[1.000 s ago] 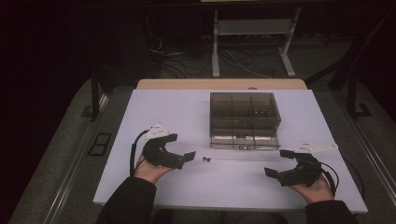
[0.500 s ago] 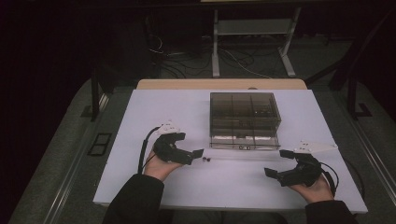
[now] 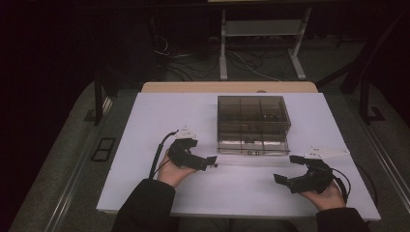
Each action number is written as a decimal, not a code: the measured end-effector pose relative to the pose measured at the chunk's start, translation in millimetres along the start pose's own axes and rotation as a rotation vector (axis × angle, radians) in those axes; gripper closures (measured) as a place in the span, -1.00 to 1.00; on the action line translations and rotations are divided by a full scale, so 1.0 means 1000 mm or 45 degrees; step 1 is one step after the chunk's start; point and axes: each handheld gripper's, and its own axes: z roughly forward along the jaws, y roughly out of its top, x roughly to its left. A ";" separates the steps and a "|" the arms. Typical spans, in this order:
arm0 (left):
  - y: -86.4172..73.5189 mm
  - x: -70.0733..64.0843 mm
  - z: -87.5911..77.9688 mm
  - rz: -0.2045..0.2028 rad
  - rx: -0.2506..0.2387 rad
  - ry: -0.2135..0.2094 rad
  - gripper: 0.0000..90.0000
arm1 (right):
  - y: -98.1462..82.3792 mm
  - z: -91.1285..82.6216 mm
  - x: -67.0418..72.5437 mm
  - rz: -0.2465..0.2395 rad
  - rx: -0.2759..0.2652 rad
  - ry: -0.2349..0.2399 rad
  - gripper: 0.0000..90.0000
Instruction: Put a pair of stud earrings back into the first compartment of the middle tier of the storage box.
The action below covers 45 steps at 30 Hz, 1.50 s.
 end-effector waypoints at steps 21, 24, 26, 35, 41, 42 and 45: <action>-0.013 0.001 0.024 -0.031 0.189 0.073 -0.11 | -0.001 0.001 0.000 -0.001 0.017 -0.001 -0.99; -0.014 -0.001 0.028 -0.026 0.206 0.078 0.02 | -0.001 0.001 0.000 -0.007 0.024 0.003 -0.99; -0.014 -0.002 0.030 -0.010 0.217 0.079 0.10 | -0.001 0.001 0.000 -0.007 0.025 0.003 -0.99; -0.017 -0.006 0.037 0.008 0.250 0.127 0.34 | -0.001 0.001 0.000 -0.007 0.026 0.005 -0.99; -0.019 -0.009 0.040 0.007 0.244 0.148 0.50 | -0.001 0.001 0.000 -0.008 0.026 0.005 -0.99; -0.019 -0.009 0.040 0.006 0.244 0.149 0.52 | -0.001 0.001 0.000 -0.008 0.025 0.005 -0.99; -0.019 -0.008 0.039 0.007 0.249 0.149 0.58 | -0.002 0.001 0.000 -0.008 0.024 0.003 -0.99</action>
